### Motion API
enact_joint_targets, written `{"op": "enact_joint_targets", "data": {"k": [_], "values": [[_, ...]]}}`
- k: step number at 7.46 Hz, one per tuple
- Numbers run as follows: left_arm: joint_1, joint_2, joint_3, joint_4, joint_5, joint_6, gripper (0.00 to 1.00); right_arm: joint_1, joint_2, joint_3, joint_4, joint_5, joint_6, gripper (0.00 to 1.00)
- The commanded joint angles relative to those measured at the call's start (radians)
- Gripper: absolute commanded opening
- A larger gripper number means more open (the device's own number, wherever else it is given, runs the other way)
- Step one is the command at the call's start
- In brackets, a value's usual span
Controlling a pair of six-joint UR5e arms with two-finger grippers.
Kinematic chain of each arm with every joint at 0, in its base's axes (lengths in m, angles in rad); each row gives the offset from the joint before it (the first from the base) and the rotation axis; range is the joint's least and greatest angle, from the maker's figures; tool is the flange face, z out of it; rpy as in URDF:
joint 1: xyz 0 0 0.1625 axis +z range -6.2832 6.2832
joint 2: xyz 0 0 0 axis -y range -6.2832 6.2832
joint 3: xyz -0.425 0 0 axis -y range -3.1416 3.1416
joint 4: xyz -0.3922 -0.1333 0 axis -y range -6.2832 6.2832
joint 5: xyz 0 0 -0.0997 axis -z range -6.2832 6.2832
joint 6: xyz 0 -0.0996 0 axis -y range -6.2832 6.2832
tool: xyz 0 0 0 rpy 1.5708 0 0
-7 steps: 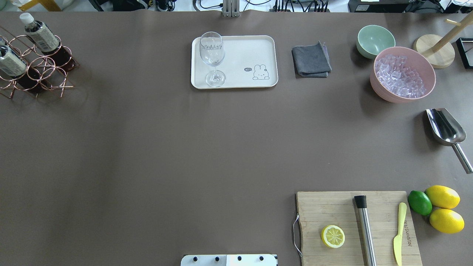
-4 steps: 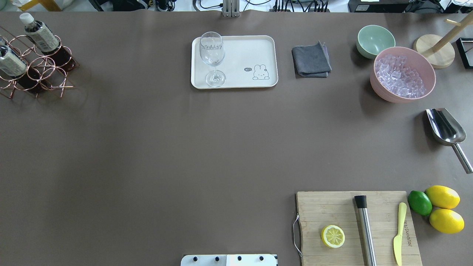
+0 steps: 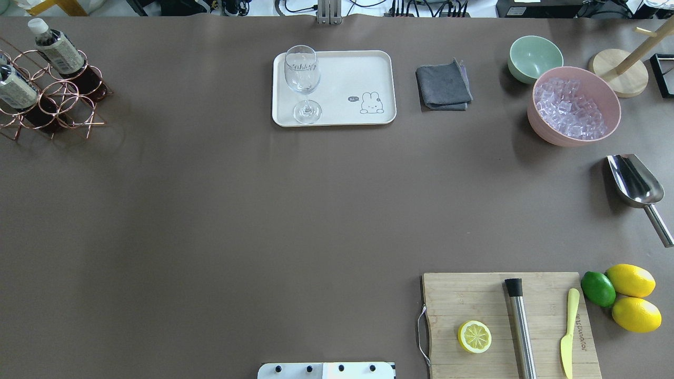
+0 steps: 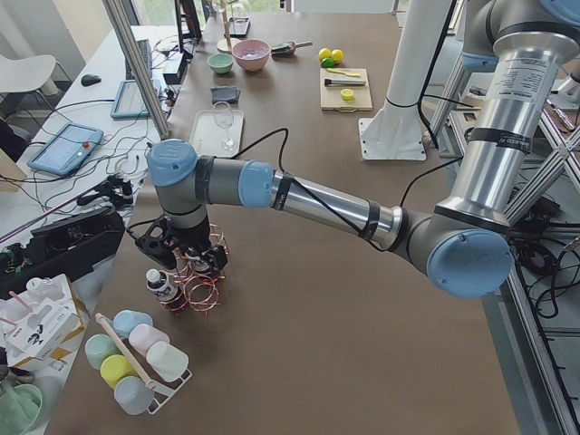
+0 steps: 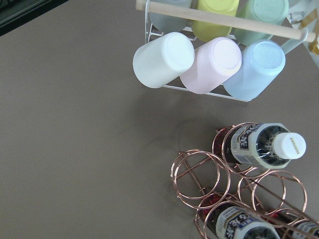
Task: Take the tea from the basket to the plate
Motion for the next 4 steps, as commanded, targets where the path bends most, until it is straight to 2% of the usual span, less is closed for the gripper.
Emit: {"op": "enact_joint_targets", "data": {"k": [1, 2, 4], "values": [[0.002, -0.099, 0.060, -0.003, 0.005, -0.102, 0.98, -0.001, -0.012, 0.018, -0.035, -0.004, -0.003, 1.00], [0.010, -0.142, 0.087, 0.001, 0.006, -0.128, 0.98, -0.001, -0.012, 0.008, -0.035, -0.004, -0.006, 1.00], [0.016, -0.147, 0.119, -0.012, 0.002, -0.176, 0.98, -0.001, -0.012, -0.003, -0.029, -0.005, -0.009, 1.00]]}}
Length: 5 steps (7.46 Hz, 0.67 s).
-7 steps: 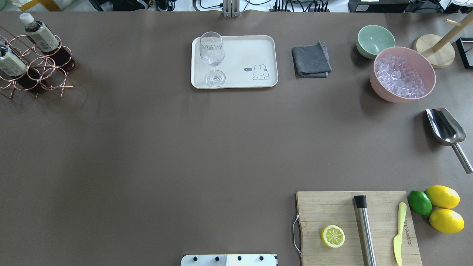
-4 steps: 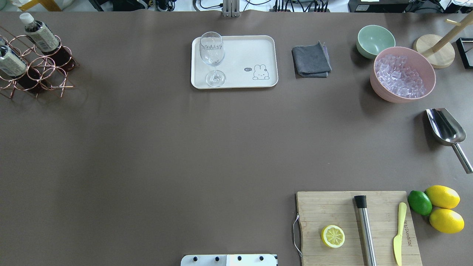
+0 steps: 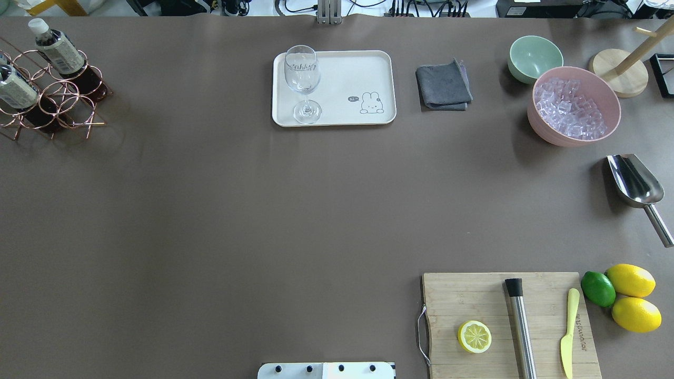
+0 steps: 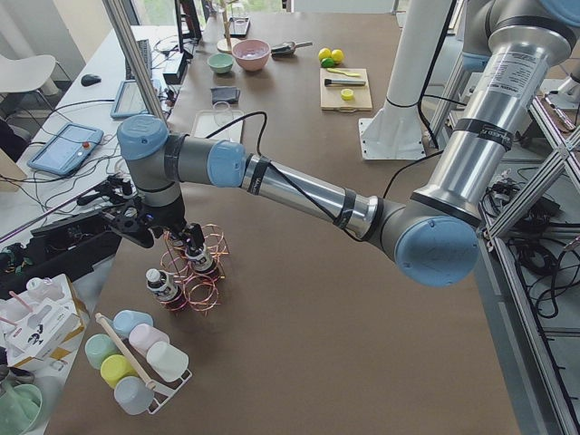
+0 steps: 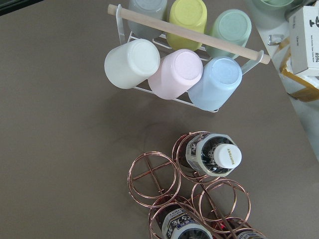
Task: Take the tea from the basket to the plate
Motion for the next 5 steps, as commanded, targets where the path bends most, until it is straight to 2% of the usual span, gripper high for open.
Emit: {"op": "enact_joint_targets", "data": {"k": [1, 5], "values": [[0.005, -0.047, 0.090, -0.037, -0.004, -0.033, 0.98, -0.002, 0.007, -0.006, 0.003, -0.011, 0.007, 1.00], [0.009, -0.072, 0.171, -0.119, -0.004, -0.044, 0.98, -0.003, 0.012, -0.009, 0.001, -0.025, 0.005, 1.00]]}}
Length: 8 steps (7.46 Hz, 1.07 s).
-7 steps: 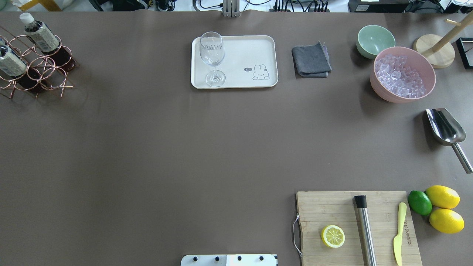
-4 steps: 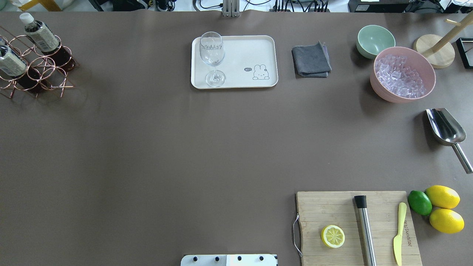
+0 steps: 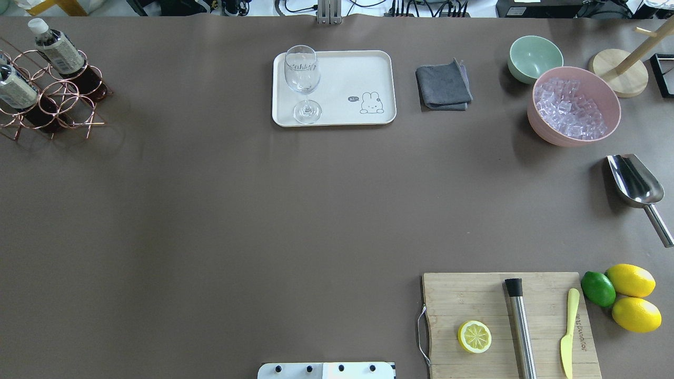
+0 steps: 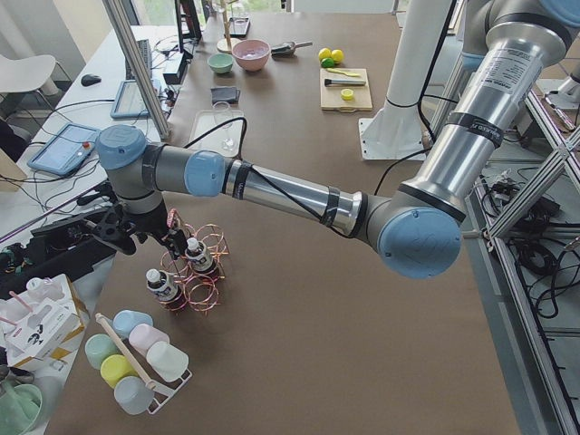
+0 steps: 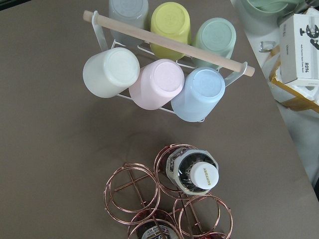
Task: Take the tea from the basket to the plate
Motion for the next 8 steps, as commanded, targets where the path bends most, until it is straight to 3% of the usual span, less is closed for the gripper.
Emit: {"op": "enact_joint_targets", "data": {"k": [1, 8], "values": [[0.004, -0.012, 0.036, -0.023, 0.002, -0.043, 0.98, -0.001, 0.002, 0.001, 0.000, -0.005, 0.001, 1.00], [0.070, -0.040, 0.074, -0.132, 0.000, -0.577, 0.98, -0.002, 0.003, 0.000, -0.002, -0.005, 0.001, 1.00]]}}
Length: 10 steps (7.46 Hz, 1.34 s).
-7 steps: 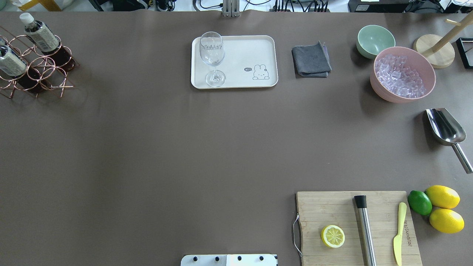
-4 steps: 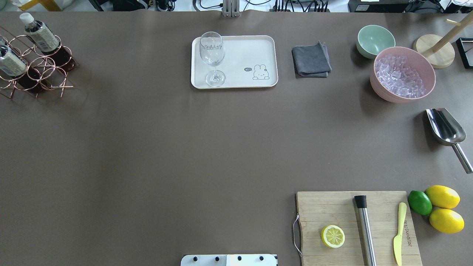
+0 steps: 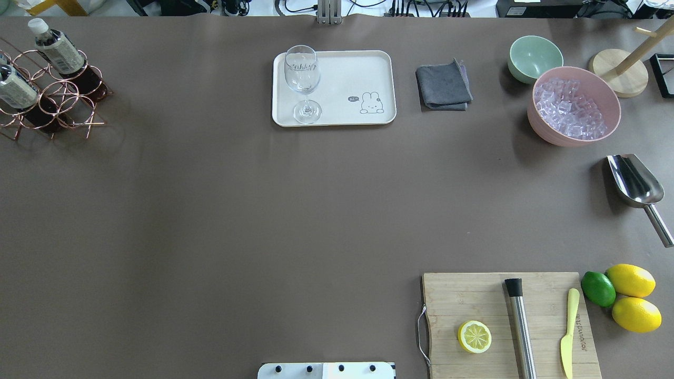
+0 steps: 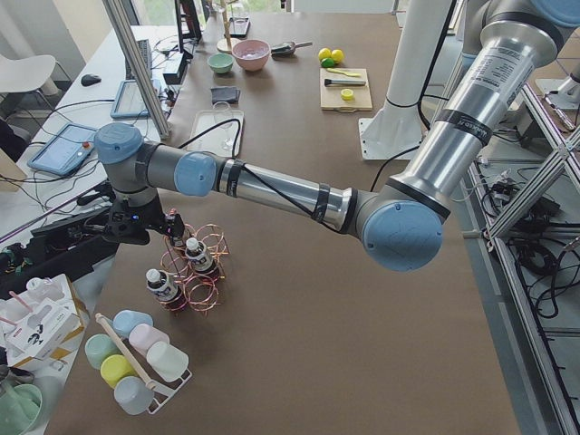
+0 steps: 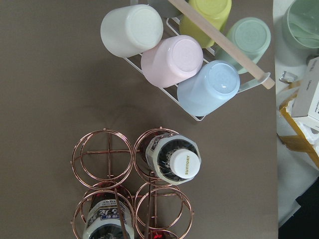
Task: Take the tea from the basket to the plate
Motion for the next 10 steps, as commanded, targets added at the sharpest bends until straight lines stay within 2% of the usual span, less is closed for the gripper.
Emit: {"op": "enact_joint_targets", "data": {"k": [1, 4, 6, 7, 10], "values": [[0.034, -0.004, 0.017, -0.046, -0.001, -0.124, 0.98, 0.000, 0.000, -0.001, 0.000, 0.000, 0.000, 1.00], [0.057, -0.007, 0.018, -0.062, -0.002, -0.169, 0.96, -0.002, 0.000, -0.003, 0.000, 0.000, 0.000, 1.00], [0.057, -0.009, 0.017, -0.063, -0.005, -0.192, 0.67, -0.002, 0.000, -0.003, 0.000, 0.000, 0.000, 1.00], [0.056, -0.009, 0.015, -0.062, -0.031, -0.193, 0.64, -0.002, 0.000, -0.003, 0.000, 0.000, 0.000, 1.00], [0.056, -0.013, 0.003, -0.062, -0.062, -0.219, 0.63, -0.002, 0.000, -0.003, 0.000, 0.000, 0.000, 1.00]]}}
